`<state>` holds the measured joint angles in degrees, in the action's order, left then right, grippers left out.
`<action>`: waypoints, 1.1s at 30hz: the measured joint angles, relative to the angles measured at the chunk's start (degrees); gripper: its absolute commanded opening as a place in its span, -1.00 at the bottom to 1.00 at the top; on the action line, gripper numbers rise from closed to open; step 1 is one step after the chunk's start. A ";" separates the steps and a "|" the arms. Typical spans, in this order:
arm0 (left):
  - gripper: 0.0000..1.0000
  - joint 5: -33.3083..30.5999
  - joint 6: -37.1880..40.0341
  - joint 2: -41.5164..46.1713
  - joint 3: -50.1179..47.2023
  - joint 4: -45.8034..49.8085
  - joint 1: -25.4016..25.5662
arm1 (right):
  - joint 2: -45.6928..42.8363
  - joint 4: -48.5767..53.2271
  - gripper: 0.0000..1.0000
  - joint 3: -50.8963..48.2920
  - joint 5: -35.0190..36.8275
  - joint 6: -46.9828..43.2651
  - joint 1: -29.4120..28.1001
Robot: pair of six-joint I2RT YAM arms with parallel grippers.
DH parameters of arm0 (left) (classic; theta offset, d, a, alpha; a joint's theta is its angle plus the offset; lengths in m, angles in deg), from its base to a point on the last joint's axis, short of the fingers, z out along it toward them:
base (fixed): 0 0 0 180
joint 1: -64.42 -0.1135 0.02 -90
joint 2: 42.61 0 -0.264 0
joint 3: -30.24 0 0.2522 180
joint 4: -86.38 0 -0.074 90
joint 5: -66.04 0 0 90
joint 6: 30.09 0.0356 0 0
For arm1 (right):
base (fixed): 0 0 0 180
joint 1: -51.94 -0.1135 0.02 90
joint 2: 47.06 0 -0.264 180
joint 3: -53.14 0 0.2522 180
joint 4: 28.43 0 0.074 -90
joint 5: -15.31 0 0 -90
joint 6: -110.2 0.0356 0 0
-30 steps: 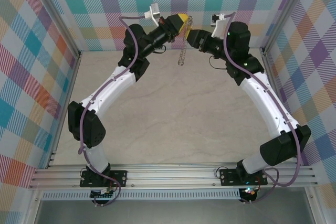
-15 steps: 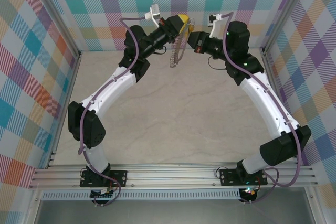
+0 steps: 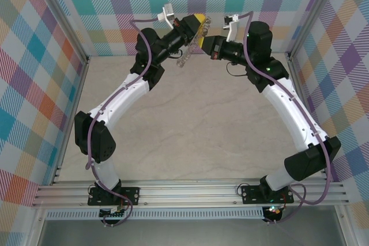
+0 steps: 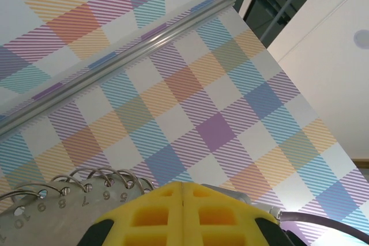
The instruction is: Put the keys on the keyring
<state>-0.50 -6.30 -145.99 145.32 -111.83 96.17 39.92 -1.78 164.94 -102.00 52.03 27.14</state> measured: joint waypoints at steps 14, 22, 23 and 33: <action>-1.00 0.48 0.00 0.00 -0.28 0.04 0.39 | -2.71 3.61 0.18 -1.95 -0.46 -2.75 0.44; -1.00 3.63 0.28 0.00 -0.09 0.22 0.44 | -13.99 0.09 0.23 -12.26 -2.62 3.43 10.14; -1.00 4.31 0.50 -0.07 0.22 0.33 0.44 | -14.51 -0.87 0.22 -12.44 -2.89 4.92 11.43; -1.00 12.55 5.29 -0.20 4.81 0.85 0.44 | -10.75 -14.25 -0.15 -8.72 -8.55 19.85 12.85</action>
<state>12.05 -1.01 -146.18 150.12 -110.98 96.61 29.17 -16.03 156.22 -110.54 71.88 39.99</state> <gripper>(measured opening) 0.050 0.478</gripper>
